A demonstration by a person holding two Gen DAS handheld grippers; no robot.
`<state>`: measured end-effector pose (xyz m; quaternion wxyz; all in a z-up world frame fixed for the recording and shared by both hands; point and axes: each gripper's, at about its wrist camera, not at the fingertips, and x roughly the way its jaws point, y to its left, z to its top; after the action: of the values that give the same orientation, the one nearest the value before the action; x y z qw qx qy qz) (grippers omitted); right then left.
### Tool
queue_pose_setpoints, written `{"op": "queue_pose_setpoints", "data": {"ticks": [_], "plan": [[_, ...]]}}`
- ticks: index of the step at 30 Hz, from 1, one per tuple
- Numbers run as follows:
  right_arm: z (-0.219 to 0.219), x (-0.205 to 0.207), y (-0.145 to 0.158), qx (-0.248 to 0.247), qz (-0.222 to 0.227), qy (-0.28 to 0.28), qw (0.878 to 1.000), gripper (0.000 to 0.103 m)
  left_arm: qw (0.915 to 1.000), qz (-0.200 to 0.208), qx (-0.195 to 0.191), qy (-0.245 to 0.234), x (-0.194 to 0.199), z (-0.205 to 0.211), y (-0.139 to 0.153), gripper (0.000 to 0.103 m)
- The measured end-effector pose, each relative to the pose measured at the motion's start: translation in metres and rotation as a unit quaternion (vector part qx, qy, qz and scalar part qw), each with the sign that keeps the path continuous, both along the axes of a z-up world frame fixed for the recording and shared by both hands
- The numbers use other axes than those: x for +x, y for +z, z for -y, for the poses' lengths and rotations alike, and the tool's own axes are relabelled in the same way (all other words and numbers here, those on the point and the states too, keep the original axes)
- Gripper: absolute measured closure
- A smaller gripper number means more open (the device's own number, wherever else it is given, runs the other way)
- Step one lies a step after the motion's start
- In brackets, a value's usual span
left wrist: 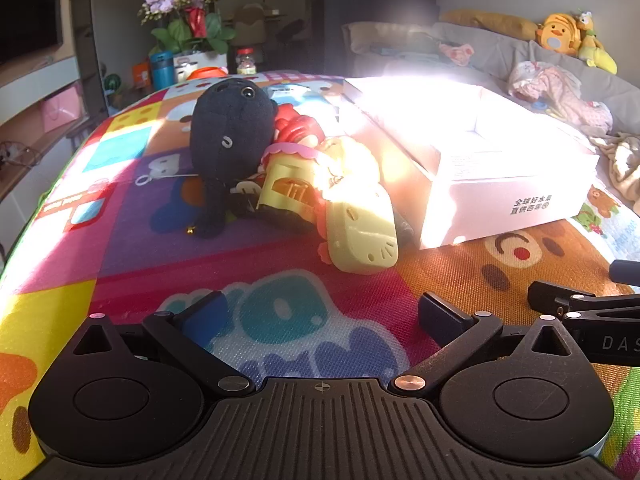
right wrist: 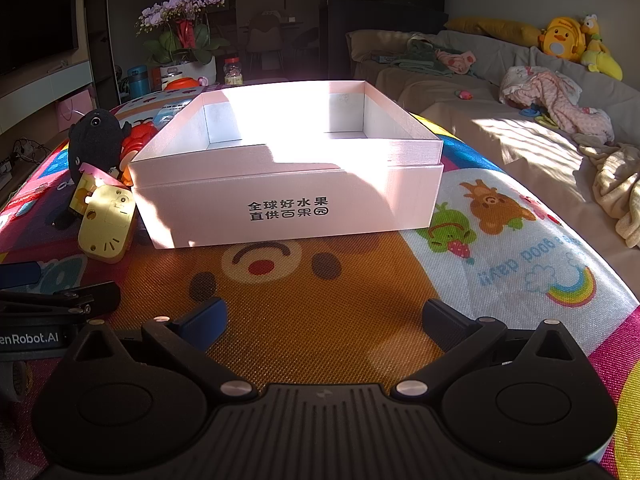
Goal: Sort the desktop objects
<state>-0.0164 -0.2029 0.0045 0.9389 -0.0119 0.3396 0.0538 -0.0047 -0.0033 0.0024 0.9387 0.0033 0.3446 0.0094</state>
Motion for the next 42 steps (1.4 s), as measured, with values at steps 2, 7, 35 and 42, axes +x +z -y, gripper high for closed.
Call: {"op": "queue_pose_setpoints", "data": {"ticks": [2, 7, 35, 42], "plan": [[-0.0001, 0.0, 0.0003, 0.0, 0.0, 0.0, 1.0, 0.0, 1.0, 0.0, -0.001, 0.0, -0.0002, -0.0004, 0.0001, 0.0], [-0.0003, 0.0, 0.0009, 0.0, 0.0, 0.0, 1.0, 0.0, 1.0, 0.0, -0.002, 0.0, 0.0003, -0.001, -0.0014, 0.0], [0.0028, 0.001, -0.0009, -0.001, 0.0, 0.006, 1.0, 0.0, 1.0, -0.009, 0.0, 0.003, 0.0057, 0.0005, -0.0024, 0.0], [0.0031, 0.0015, -0.0009, 0.001, -0.001, 0.006, 1.0, 0.0, 0.9999, -0.01, -0.003, 0.004, 0.004, 0.0004, -0.0023, 0.0]]}}
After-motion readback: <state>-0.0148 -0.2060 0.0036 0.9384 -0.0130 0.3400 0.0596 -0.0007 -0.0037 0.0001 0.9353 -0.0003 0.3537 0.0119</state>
